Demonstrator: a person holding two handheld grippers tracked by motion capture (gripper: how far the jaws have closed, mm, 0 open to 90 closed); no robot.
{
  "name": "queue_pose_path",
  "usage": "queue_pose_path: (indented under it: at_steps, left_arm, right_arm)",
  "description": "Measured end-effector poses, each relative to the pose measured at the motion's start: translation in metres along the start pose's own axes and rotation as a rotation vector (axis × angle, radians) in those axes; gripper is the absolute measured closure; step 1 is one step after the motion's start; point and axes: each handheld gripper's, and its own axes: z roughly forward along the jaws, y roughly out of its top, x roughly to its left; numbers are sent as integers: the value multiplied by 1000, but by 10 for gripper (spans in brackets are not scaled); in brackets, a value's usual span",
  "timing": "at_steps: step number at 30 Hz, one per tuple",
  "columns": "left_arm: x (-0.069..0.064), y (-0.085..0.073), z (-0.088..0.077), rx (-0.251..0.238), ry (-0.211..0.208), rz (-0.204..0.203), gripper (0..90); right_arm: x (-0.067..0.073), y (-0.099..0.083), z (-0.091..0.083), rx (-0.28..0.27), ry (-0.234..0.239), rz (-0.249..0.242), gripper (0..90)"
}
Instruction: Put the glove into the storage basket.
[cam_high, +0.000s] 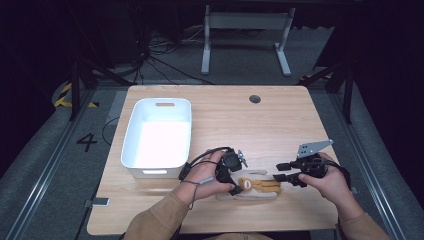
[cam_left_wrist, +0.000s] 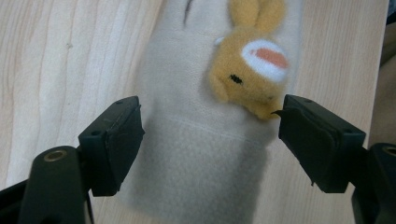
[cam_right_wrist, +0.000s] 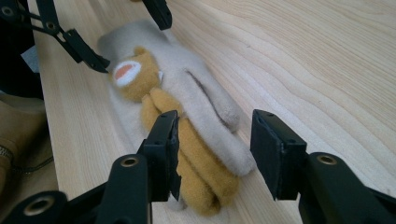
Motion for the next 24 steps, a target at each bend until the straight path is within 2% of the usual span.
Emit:
queue_pose_path:
  at_steps: [6, 15, 18, 20, 24]
  left_arm:
    - [-2, 1, 9, 27, 1, 41, 179]
    - [0, 1, 15, 31, 11, 54, 161]
    - [0, 2, 19, 49, 13, 55, 158]
    - [0, 2, 21, 60, 21, 76, 152]
    - [-1, 3, 25, 69, 23, 77, 138]
  right_arm:
    - [0, 0, 1, -7, 6, 9, 520]
    - [1, -2, 6, 1, 26, 14, 510]
    - [1, -2, 7, -2, 30, 15, 507]
    - [0, -2, 7, -3, 31, 16, 505]
    - [0, -2, 7, -2, 32, 17, 501]
